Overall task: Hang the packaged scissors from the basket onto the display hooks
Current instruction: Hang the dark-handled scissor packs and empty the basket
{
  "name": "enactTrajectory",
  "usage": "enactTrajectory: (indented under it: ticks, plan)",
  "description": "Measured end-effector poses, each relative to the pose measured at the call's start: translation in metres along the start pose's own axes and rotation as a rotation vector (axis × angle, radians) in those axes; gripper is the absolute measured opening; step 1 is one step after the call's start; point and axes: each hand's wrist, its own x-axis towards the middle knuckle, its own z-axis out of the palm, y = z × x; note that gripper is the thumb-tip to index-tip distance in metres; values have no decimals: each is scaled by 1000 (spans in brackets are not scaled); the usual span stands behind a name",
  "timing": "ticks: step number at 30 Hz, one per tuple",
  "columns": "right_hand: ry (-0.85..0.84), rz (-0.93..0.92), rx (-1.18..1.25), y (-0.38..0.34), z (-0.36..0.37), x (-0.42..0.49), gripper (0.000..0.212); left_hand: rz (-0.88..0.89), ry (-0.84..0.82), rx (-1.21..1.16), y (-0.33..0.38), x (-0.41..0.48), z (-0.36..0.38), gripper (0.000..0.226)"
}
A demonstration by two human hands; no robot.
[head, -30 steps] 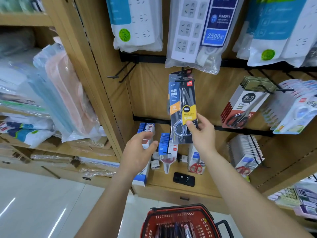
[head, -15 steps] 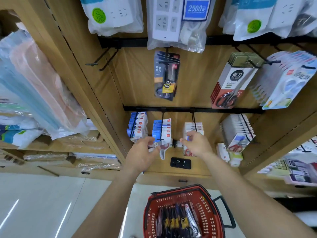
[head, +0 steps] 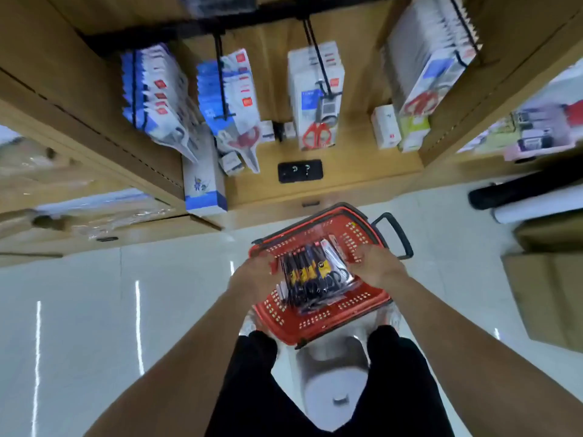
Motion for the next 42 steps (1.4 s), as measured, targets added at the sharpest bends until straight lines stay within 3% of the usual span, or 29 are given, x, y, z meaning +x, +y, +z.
enactTrajectory:
  ticks: [5,8,13,17,19,26,29,33,36,40,42]
  plan:
    - [-51,-1,-39,45,93,98,42,-96,-32,-11,-60,92,90,19]
    - [-109,-33,-48,65,150,183,52,-160,-38,-53,-101,160,168,40]
    - [-161,-54,-41,96,244,328,75,-203,-93,-139,-142,259,281,55]
    - [-162,-47,-49,108,296,405,88,-171,-10,-117,-155,322,340,37]
    - [-160,-47,-36,115,315,432,94,-155,28,-15,-156,345,356,43]
    - [-227,-36,210,130,327,468,105,-205,5,138,-170,381,389,79]
    - [-228,-53,295,134,335,461,115,-117,37,98,-176,380,405,85]
    - [-148,-48,435,144,348,448,104,-52,121,-34,-189,378,426,95]
    - [-177,-60,439,142,356,444,133,-52,151,-169,-192,373,434,85]
    - [-148,-57,500,141,367,444,135,-111,217,-501,-193,370,439,50]
    - [-150,-58,504,140,370,443,139,-91,287,-533,-193,370,442,42]
